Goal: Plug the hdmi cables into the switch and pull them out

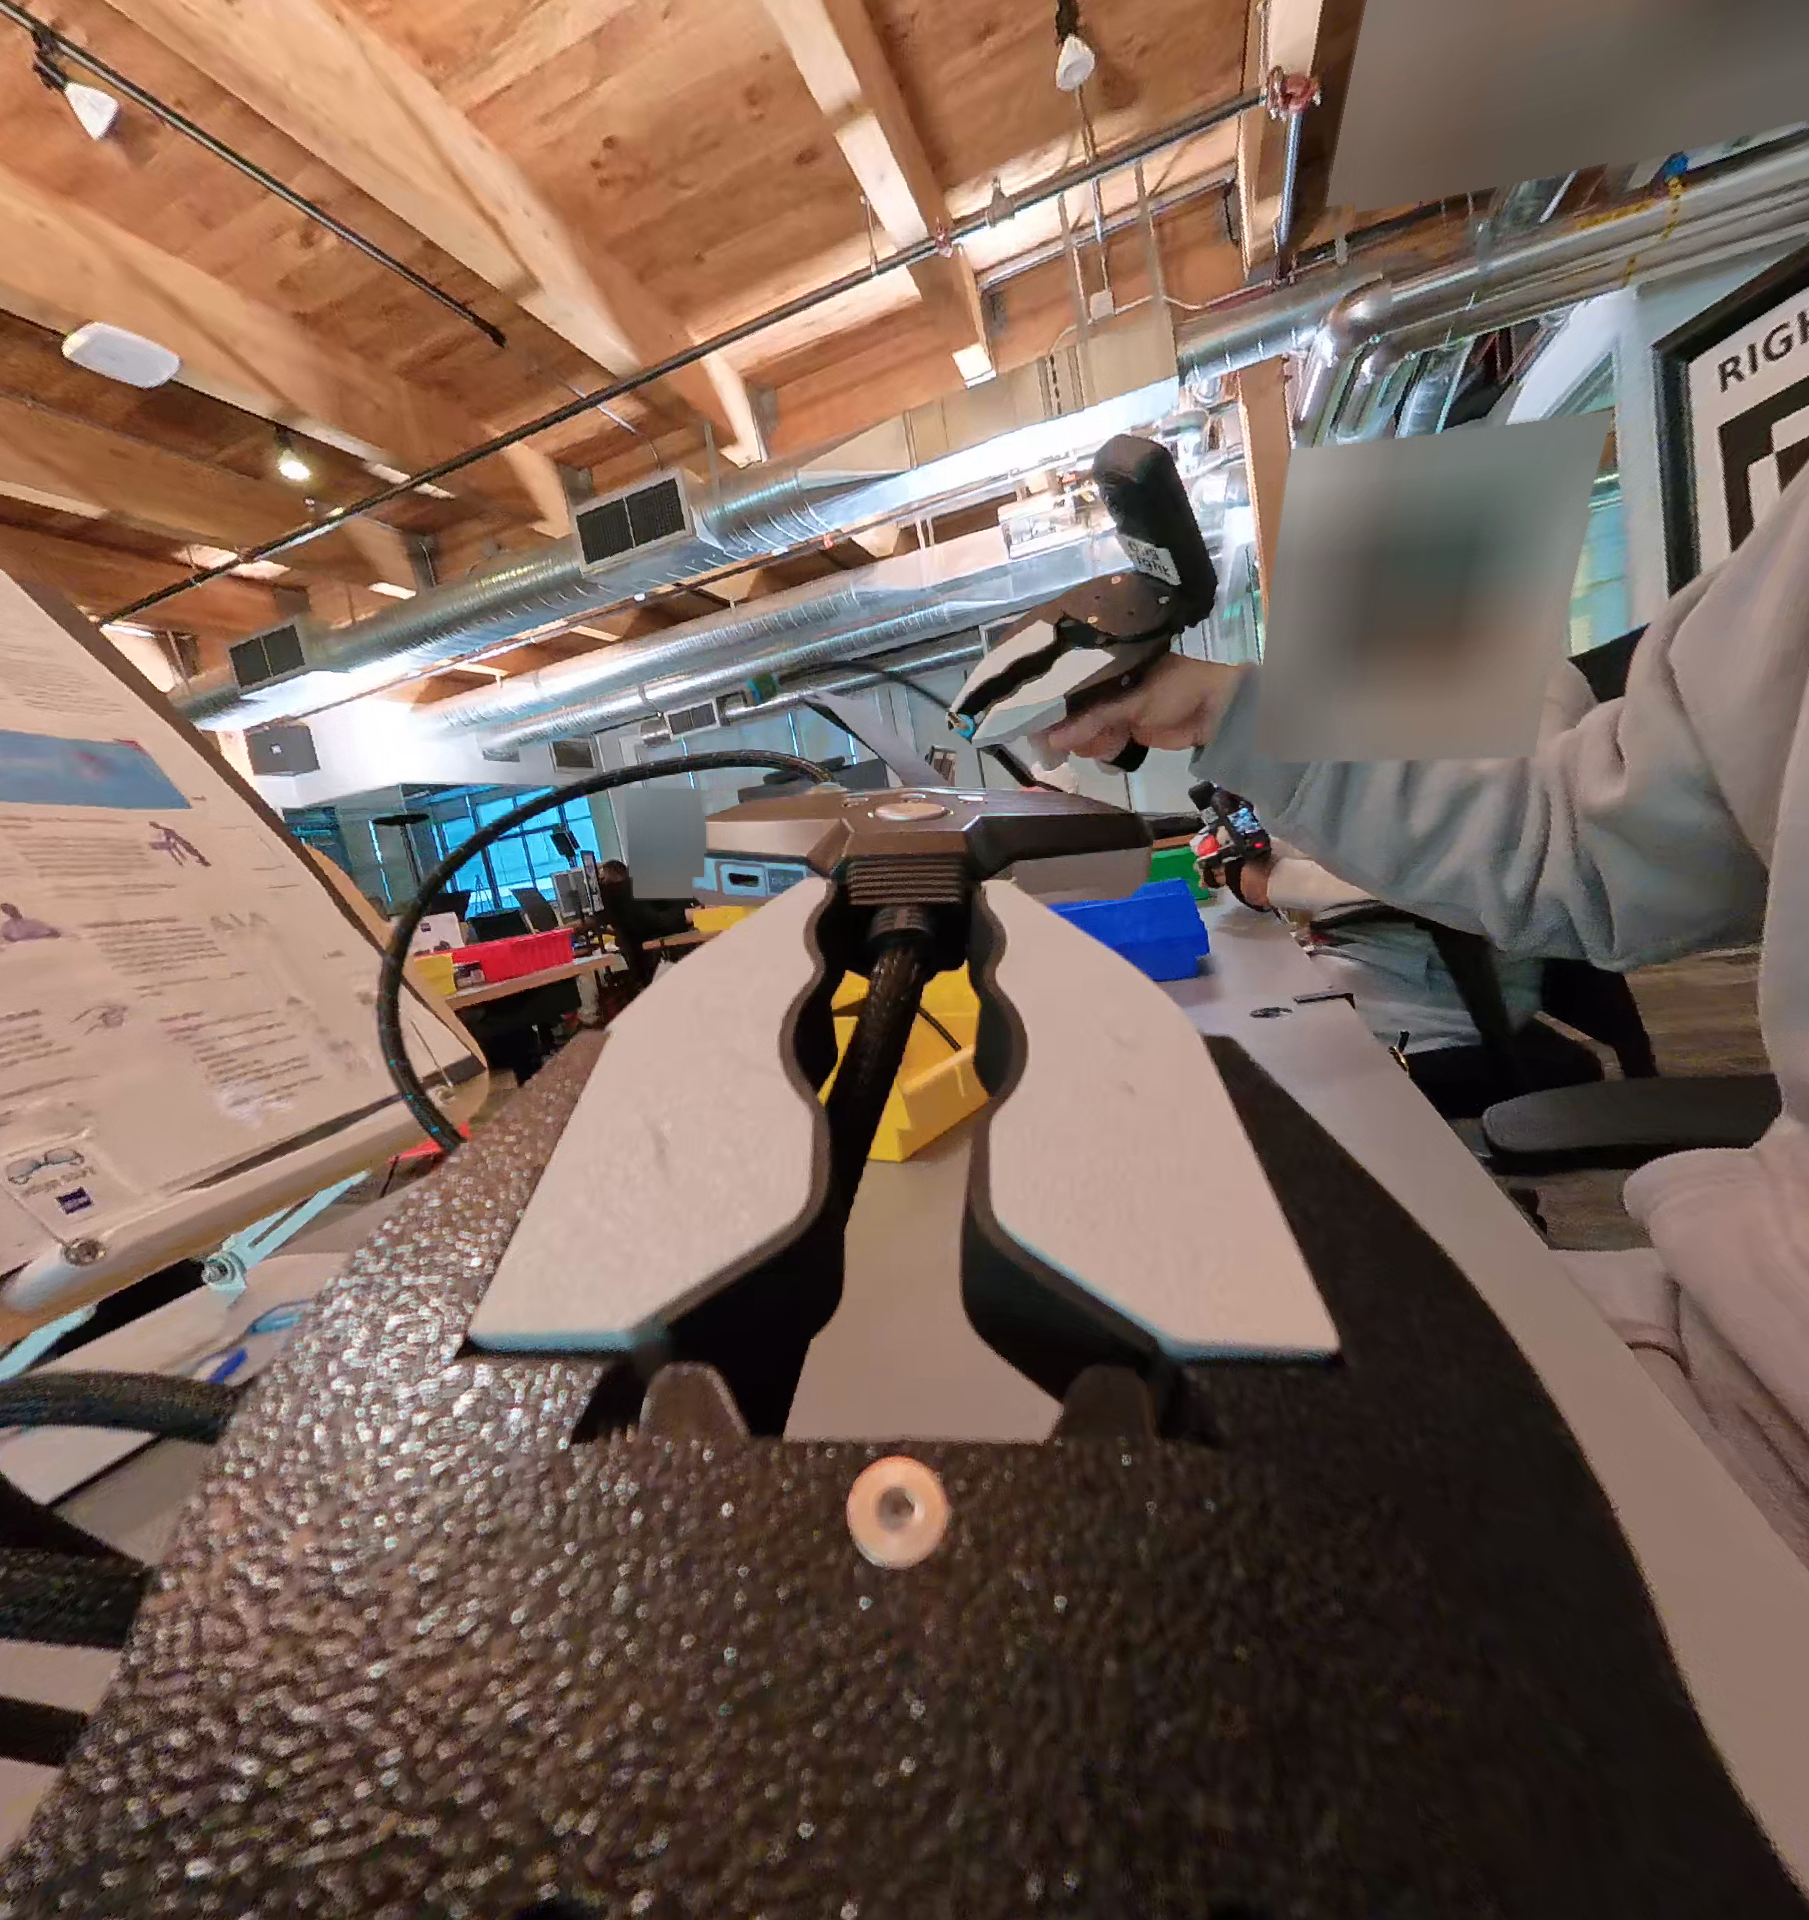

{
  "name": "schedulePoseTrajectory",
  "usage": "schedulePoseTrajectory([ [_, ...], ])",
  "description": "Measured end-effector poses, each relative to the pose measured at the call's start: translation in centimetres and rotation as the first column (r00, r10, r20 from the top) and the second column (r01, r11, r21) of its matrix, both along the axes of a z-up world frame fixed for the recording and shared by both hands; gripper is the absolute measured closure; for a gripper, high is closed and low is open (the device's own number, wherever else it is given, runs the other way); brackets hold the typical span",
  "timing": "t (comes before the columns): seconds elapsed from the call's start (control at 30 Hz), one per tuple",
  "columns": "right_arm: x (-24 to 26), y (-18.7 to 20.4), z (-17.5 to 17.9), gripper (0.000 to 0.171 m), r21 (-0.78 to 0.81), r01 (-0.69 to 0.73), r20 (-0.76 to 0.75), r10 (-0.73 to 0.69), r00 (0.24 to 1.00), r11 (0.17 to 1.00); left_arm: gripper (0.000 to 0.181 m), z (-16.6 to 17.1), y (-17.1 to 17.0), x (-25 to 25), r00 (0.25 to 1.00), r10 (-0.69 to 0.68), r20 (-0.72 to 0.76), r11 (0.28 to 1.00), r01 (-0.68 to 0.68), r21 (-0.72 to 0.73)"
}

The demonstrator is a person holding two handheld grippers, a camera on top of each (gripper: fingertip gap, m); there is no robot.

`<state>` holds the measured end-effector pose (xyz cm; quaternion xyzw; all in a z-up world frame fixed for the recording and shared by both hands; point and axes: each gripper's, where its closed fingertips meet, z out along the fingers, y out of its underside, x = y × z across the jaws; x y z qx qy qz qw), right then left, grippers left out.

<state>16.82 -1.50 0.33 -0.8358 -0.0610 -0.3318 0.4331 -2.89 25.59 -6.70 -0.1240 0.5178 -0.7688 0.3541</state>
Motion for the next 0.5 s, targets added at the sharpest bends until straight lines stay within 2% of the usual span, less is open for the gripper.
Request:
schedulePoseTrajectory([
  [0.03,0.1,-0.3,-0.5,0.151,0.054,-0.024,-0.047,0.026,0.999,0.998,0.159,-0.2,-0.1,0.2,1.0,-0.001,-0.011,1.0,0.001,0.001],
  [0.13,0.8,-1.1,-2.7,0.151,0.142,-0.042,-0.151,0.064,0.986,0.989,0.159,-0.6,-0.4,0.4,1.0,-0.009,-0.025,1.0,0.009,0.009],
  [0.37,5.2,-1.6,-13.4,0.151,-0.037,0.072,-0.297,-0.079,0.952,0.997,0.159,-0.6,-0.8,0.5,0.999,-0.036,-0.027,0.999,0.036,-0.01],
  [0.5,7.5,-0.6,-16.1,0.151,-0.035,0.155,-0.288,-0.158,0.944,0.987,0.16,-0.9,-0.9,0.7,0.998,-0.033,-0.045,0.999,0.033,0.0],
])
